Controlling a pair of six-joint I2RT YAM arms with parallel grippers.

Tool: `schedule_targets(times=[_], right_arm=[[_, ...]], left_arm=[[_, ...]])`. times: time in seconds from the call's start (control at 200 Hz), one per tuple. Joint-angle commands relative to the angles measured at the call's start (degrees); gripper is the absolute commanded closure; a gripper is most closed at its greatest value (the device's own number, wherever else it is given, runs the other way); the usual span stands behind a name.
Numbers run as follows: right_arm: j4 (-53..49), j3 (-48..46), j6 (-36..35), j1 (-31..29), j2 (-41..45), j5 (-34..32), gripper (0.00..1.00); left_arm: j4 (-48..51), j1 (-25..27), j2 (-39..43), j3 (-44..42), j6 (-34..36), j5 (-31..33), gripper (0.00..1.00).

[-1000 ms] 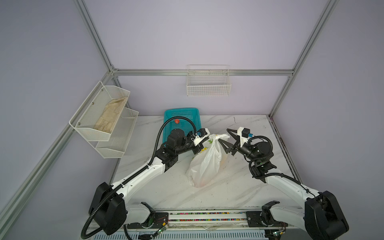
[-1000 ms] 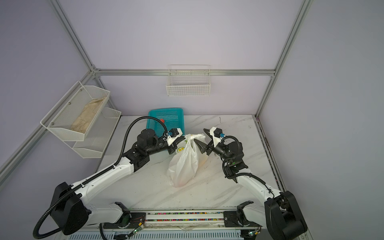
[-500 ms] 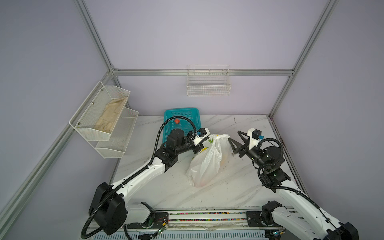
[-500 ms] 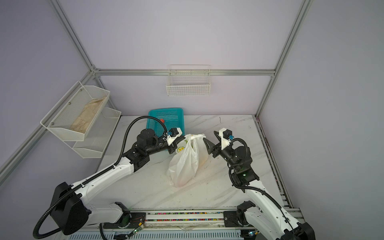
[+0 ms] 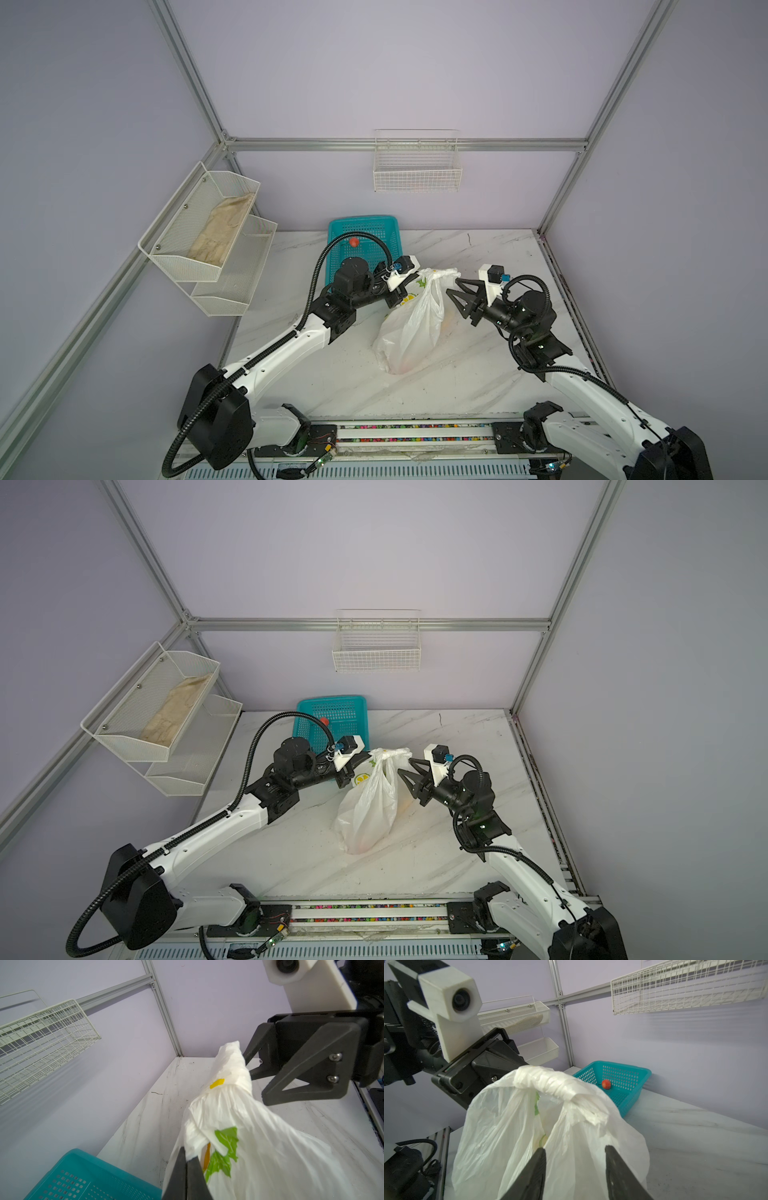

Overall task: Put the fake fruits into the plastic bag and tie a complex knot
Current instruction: 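Open the right gripper and draw it back from the bag handle, then hold the knotted bag top with the left gripper while right gripper hovers open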

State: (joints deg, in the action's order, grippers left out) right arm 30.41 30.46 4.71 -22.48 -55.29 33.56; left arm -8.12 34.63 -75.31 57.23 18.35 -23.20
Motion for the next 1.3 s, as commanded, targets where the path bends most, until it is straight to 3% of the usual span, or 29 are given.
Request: schedule_targets(times=[0.0, 0.39, 1.11, 1.295], right_arm=[[6.1, -0.2, 2.4, 0.2, -0.6, 1.2, 0.56], [12.4, 1.1, 6.0, 0.2, -5.7, 0.2, 0.57], [13.5, 2.9, 2.3, 0.2, -6.5, 0.7, 0.59], [10.3, 2.8, 2.5, 0.3, -5.2, -7.3, 0.63]], left_arm=[[-2.9, 0.0, 0.8, -1.8, -1.1, -1.1, 1.00], [-3.0, 0.1, 0.3, -1.7, -1.2, -1.5, 1.00], [-2.6, 0.1, 0.5, -1.1, -1.1, -1.9, 1.00], [-2.5, 0.1, 0.5, -1.1, -1.0, -2.0, 1.00]])
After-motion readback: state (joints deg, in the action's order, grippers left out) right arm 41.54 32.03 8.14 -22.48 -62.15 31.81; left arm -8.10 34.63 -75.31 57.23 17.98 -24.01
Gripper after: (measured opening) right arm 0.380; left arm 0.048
